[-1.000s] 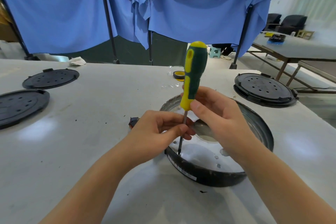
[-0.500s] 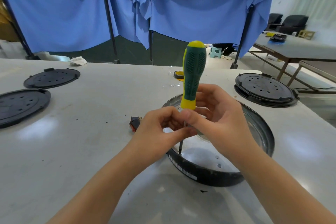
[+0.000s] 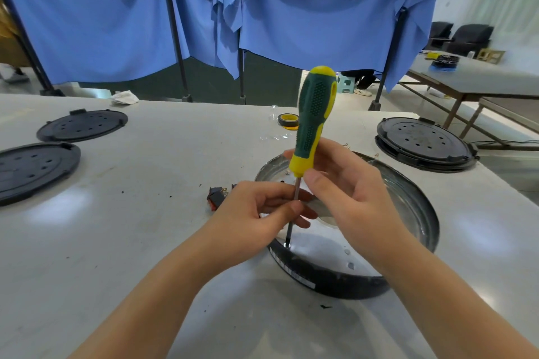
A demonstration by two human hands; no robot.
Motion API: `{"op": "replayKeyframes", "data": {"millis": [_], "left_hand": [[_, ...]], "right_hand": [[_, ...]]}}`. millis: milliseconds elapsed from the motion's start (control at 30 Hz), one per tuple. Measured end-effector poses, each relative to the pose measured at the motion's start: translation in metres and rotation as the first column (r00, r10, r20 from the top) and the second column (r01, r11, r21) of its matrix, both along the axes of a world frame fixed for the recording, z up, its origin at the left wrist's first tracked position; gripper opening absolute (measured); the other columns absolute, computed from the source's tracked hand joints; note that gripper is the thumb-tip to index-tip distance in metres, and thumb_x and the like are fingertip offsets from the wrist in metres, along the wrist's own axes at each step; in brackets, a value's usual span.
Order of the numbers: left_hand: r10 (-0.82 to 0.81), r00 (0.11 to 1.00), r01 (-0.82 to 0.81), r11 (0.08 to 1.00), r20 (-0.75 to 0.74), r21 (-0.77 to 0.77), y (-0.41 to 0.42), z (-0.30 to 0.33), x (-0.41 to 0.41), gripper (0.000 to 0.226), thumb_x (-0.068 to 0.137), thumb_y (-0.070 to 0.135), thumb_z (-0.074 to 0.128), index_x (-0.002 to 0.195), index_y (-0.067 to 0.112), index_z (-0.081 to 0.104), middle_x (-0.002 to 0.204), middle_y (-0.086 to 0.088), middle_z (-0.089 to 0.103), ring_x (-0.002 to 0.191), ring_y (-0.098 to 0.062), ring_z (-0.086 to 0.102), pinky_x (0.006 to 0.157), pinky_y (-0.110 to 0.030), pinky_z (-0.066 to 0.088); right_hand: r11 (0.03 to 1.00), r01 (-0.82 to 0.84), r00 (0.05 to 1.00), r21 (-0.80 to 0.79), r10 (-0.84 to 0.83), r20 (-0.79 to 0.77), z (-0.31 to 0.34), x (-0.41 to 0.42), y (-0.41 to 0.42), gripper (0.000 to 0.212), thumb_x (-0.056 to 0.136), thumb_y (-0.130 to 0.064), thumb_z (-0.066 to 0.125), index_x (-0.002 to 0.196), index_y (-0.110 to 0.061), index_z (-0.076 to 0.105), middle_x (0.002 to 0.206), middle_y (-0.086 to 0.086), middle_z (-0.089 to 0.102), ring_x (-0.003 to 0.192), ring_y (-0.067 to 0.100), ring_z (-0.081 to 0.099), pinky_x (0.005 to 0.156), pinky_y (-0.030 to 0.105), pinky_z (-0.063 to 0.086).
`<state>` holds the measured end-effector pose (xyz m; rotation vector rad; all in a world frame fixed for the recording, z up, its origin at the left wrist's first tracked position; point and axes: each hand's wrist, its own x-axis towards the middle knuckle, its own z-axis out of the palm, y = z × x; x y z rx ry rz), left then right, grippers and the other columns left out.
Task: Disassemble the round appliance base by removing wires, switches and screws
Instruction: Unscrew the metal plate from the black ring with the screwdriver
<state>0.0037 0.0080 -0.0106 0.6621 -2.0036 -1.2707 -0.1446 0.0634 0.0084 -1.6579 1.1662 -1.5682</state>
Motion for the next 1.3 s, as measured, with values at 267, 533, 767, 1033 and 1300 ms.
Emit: {"op": "replayKeyframes", "data": {"millis": [267, 533, 767, 1033, 1300], "left_hand": [[0.176, 0.982, -0.181, 0.98, -0.064, -0.081, -0.0021, -0.0076, -0.0074, 0.018, 0.068, 0.019, 0.082, 0.082, 0.013, 0.073, 0.07, 0.004, 0.073, 0.065, -0.012, 0.07, 0.066, -0.02, 0.057], [0.042, 0.998, -0.044, 0.997, -0.038, -0.057, -0.0009, -0.0037, -0.0033, 0.018, 0.091, 0.009, 0.06, 0.096, 0.021, 0.072, 0.087, 0.005, 0.076, 0.081, -0.013, 0.072, 0.079, -0.023, 0.055], [0.109, 0.991, -0.112, 0.993, -0.077, -0.024, -0.0021, -0.0055, -0.0055, 0.005, 0.081, 0.01, 0.072, 0.083, 0.015, 0.071, 0.073, 0.002, 0.075, 0.069, -0.015, 0.073, 0.069, -0.022, 0.057], [0.15, 0.984, -0.158, 0.983, -0.092, -0.09, -0.0013, -0.0076, -0.0076, 0.017, 0.068, 0.027, 0.08, 0.075, 0.021, 0.066, 0.067, 0.008, 0.069, 0.066, -0.009, 0.067, 0.064, -0.017, 0.052], [0.015, 1.0, -0.014, 0.996, 0.016, -0.09, 0.0001, -0.0013, -0.0001, 0.021, 0.092, 0.008, 0.058, 0.097, 0.02, 0.074, 0.085, 0.008, 0.075, 0.082, -0.009, 0.072, 0.08, -0.021, 0.055]], "right_hand": [[0.994, 0.1, 0.994, -0.031, -0.101, -0.039, -0.0046, -0.0013, -0.0051, 0.032, 0.079, -0.017, 0.076, 0.107, -0.028, 0.062, 0.091, -0.01, 0.07, 0.095, 0.015, 0.067, 0.087, 0.037, 0.055], [1.0, -0.01, 0.998, -0.017, 0.011, 0.069, -0.003, -0.0041, -0.0024, 0.036, 0.094, 0.003, 0.051, 0.122, -0.019, 0.055, 0.109, -0.002, 0.072, 0.105, 0.014, 0.066, 0.075, 0.027, 0.057], [1.0, 0.009, 1.0, -0.006, -0.009, -0.021, -0.0025, -0.0005, -0.0033, 0.027, 0.088, -0.022, 0.06, 0.114, -0.028, 0.058, 0.101, -0.014, 0.068, 0.1, 0.008, 0.064, 0.087, 0.029, 0.052], [0.997, 0.058, 0.998, -0.058, -0.06, -0.034, -0.0068, -0.0009, -0.006, 0.035, 0.075, -0.017, 0.072, 0.104, -0.034, 0.06, 0.084, -0.006, 0.068, 0.087, 0.013, 0.068, 0.079, 0.028, 0.056], [0.998, -0.05, 0.999, 0.025, 0.051, -0.012, -0.0083, -0.0006, -0.0036, 0.043, 0.093, 0.0, 0.054, 0.122, -0.031, 0.047, 0.125, -0.014, 0.062, 0.117, 0.005, 0.058, 0.08, 0.023, 0.056]]}}
